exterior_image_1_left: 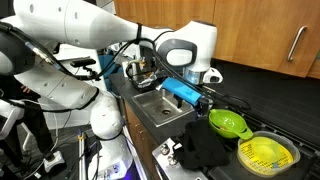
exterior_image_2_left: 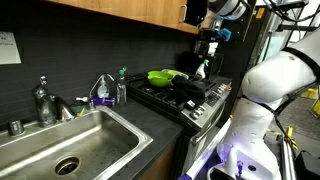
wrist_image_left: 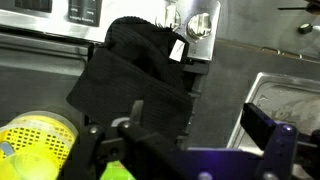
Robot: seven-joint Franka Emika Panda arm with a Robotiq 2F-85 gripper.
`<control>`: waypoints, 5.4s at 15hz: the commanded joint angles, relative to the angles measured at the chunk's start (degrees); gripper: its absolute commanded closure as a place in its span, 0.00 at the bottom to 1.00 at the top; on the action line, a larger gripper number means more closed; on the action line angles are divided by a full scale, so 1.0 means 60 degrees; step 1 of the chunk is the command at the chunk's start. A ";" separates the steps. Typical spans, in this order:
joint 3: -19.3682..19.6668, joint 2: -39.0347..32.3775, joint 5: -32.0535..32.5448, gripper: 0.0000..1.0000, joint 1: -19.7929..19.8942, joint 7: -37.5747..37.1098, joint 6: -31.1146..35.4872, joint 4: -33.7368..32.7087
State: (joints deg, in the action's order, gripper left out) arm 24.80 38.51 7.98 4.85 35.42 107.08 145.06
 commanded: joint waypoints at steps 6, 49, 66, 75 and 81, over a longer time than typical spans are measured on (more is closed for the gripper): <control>-0.0187 -0.0065 -0.0135 0.00 0.0220 0.0120 0.0003 -0.0009; -0.3348 0.2897 0.0946 0.00 -0.2079 -0.1395 0.2854 0.1990; -0.3042 0.1905 0.0287 0.00 -0.3817 -0.0231 0.3908 0.1942; -0.2122 0.1014 -0.1945 0.00 -0.6075 0.3523 0.3833 0.1167; -0.1618 0.0488 -0.3657 0.00 -0.6152 0.6159 0.2677 0.0732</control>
State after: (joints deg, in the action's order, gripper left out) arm 13.98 44.09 -10.03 -32.37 65.85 126.92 152.21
